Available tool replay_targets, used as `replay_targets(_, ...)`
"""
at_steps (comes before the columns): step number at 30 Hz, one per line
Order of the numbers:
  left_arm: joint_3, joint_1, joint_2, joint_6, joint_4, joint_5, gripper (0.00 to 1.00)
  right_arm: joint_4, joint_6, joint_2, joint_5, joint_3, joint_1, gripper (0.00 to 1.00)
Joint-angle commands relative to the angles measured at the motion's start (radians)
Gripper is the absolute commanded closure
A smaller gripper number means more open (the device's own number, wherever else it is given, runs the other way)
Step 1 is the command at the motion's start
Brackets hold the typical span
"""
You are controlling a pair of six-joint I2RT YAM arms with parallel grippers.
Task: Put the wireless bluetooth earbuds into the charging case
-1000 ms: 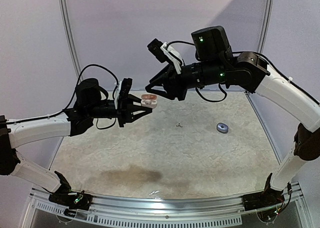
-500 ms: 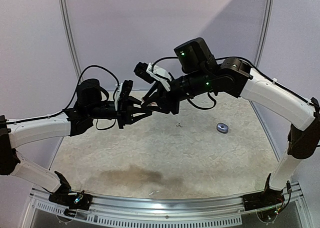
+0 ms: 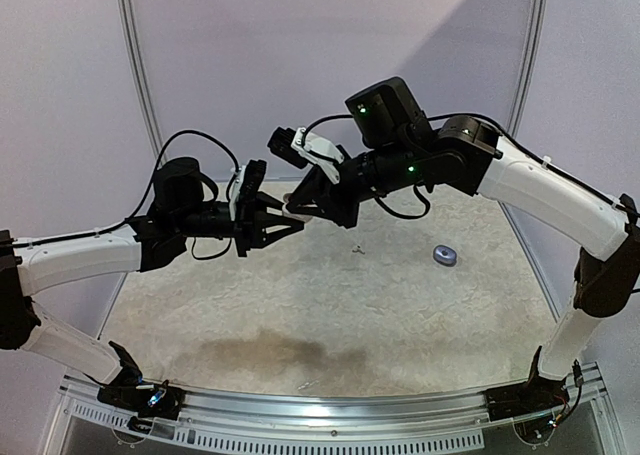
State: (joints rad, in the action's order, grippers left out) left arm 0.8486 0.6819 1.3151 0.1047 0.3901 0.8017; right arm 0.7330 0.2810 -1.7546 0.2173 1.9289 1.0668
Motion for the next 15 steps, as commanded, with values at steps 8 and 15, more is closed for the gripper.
replay_targets(8, -0.004, -0.006, -0.016, 0.007, 0.072, -0.268, 1.00, -0.105, -0.265, -0.033, -0.162, -0.015, 0.005, 0.93)
replay_targets(15, -0.018, -0.001, -0.015, 0.038, 0.136, -0.351, 1.00, -0.194, -0.438, -0.057, -0.281, -0.035, 0.006, 0.91)
